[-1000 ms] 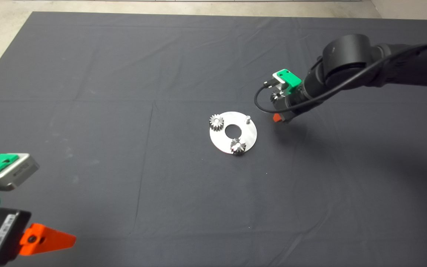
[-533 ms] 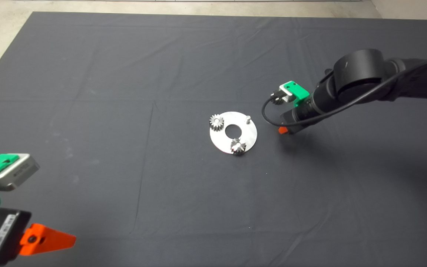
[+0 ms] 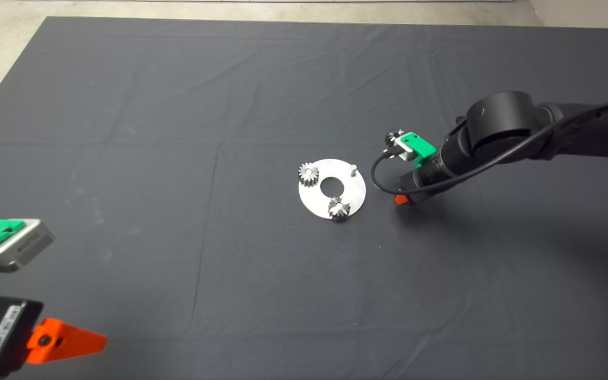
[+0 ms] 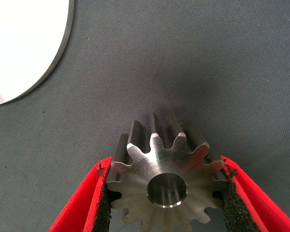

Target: Remove an incorrectly installed larger gear and replace it with the correct smaller gear

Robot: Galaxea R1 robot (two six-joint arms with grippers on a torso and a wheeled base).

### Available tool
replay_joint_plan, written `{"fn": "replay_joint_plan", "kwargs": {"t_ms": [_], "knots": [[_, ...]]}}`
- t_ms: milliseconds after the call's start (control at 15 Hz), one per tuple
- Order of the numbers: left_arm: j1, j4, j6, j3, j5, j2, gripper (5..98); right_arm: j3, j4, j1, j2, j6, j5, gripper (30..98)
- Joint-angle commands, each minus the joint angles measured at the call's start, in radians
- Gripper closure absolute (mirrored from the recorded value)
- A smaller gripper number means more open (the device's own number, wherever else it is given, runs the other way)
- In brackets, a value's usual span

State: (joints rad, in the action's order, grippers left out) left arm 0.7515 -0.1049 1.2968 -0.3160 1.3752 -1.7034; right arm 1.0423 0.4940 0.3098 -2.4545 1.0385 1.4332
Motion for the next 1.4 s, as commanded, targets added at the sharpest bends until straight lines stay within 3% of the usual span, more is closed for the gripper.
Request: {"fn": "replay_joint_plan", "kwargs": {"t_ms": [0, 1067, 1333], "knots": [[0.008, -0.013, 0.002, 0.016, 0.004, 0.001, 5.5, -0.012, 0.011, 0.026, 0.001, 0.006, -0.004, 79.4], [0.008, -0.013, 0.001, 0.016, 0.002, -0.002, 5.5, 0.004, 0.018, -0.003, 0.004, 0.006, -0.004, 79.1], [0.008, -0.013, -0.002, 0.016, 0.007, 0.001, 5.5, 0.057, 0.020, -0.003, -0.007, 0.005, -0.004, 78.0]]}}
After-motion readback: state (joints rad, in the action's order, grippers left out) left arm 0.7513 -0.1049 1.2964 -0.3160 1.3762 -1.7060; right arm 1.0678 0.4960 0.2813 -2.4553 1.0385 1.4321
